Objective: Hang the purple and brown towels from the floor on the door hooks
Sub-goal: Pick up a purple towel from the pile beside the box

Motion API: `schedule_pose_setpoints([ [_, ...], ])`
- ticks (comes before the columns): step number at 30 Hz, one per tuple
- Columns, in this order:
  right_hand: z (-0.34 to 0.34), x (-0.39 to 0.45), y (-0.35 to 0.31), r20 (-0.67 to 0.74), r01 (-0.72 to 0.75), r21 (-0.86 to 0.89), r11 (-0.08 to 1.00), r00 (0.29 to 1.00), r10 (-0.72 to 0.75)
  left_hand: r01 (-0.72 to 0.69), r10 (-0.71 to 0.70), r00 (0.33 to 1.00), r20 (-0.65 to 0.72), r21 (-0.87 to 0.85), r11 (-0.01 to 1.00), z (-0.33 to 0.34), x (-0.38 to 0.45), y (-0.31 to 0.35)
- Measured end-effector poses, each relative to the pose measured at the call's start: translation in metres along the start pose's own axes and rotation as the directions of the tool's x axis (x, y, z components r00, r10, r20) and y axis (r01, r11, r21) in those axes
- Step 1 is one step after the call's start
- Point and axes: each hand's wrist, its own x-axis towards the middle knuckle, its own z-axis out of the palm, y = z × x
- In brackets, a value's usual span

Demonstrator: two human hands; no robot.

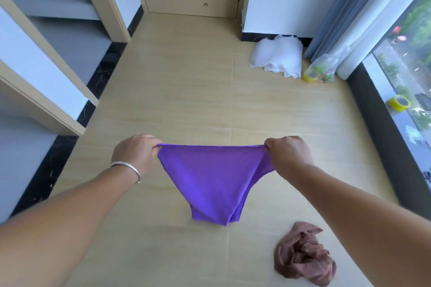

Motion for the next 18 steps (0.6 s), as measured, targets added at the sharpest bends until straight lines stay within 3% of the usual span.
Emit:
schedule_pose_setpoints([
  [4,-0.042,0.010,0.003,-0.143,0.002,0.031,1.000,0.990,0.003,-0.029,0.006,0.979,-0.204,-0.110,0.994,-0.050,0.012,-0.003],
  [8,-0.043,-0.005,0.004,-0.202,0.078,0.063,0.995,0.977,-0.064,-0.064,0.021,0.954,-0.299,-0.135,0.989,-0.060,0.000,-0.010],
  [11,-0.025,-0.027,0.002,-0.195,0.131,0.091,0.987,0.975,-0.111,-0.093,0.057,0.965,-0.256,-0.131,0.987,-0.043,-0.029,-0.015],
  [18,0.067,-0.101,-0.024,0.022,0.175,0.145,0.974,0.983,-0.181,-0.179,0.171,0.983,-0.063,-0.151,0.972,0.031,-0.125,-0.024],
])
